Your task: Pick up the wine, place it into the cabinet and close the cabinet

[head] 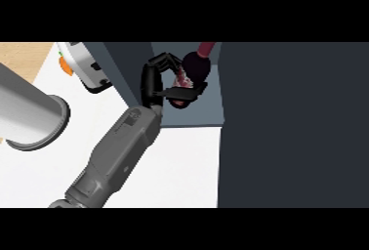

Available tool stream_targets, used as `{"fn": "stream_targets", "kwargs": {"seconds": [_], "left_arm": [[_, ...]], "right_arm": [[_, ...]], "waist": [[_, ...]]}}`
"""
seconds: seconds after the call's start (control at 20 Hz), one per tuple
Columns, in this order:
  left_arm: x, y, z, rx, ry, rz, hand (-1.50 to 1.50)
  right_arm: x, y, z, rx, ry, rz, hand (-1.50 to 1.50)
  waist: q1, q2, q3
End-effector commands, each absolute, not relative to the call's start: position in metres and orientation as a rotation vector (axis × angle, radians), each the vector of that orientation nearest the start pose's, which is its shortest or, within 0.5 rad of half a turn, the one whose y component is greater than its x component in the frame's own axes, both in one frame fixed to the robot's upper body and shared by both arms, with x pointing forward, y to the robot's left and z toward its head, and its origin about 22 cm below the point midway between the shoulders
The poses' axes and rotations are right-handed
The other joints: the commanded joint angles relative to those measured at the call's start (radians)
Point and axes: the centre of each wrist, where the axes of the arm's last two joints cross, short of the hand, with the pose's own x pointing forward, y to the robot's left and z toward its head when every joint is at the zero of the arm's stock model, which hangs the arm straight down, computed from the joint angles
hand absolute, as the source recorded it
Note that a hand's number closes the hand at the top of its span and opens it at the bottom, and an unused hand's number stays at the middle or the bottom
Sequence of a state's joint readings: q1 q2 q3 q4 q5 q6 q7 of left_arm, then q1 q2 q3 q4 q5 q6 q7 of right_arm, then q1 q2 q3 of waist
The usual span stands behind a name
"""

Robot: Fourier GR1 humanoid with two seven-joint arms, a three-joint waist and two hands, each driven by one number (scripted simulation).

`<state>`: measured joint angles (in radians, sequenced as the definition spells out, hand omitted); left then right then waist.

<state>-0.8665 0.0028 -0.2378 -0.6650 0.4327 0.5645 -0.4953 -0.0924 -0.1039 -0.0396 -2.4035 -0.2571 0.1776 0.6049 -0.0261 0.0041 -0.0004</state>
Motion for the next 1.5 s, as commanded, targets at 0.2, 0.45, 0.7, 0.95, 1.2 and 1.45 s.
{"fn": "stream_targets", "kwargs": {"seconds": [0.2, 0.45, 0.7, 0.95, 1.2, 1.45], "left_arm": [[0.411, 0.090, 0.035, 0.196, -1.928, 0.124, 1.50], [0.428, 0.085, 0.055, 0.199, -1.925, 0.125, 1.50], [0.427, 0.096, 0.039, 0.196, -1.876, 0.186, 1.50], [0.431, 0.099, 0.043, 0.105, -1.835, 0.304, 1.50], [0.421, 0.112, 0.013, 0.110, -1.816, 0.307, 1.50], [0.427, 0.106, 0.024, 0.144, -1.824, 0.289, 1.50]], "right_arm": [[0.127, -0.238, 0.202, 0.287, -1.917, 0.319, -1.50], [0.151, -0.226, 0.191, 0.323, -1.918, 0.321, -1.50], [0.137, -0.238, 0.201, 0.316, -1.918, 0.312, -1.50], [0.154, -0.230, 0.204, 0.318, -1.922, 0.318, -1.50], [0.151, -0.228, 0.203, 0.323, -1.903, 0.314, -1.50], [0.156, -0.222, 0.206, 0.313, -1.917, 0.324, -1.50]], "waist": [[-0.024, 0.001, 0.000], [-0.023, 0.007, 0.000], [-0.023, 0.005, 0.000], [-0.028, 0.011, -0.001], [-0.028, 0.011, -0.001], [-0.030, 0.012, -0.001]]}}
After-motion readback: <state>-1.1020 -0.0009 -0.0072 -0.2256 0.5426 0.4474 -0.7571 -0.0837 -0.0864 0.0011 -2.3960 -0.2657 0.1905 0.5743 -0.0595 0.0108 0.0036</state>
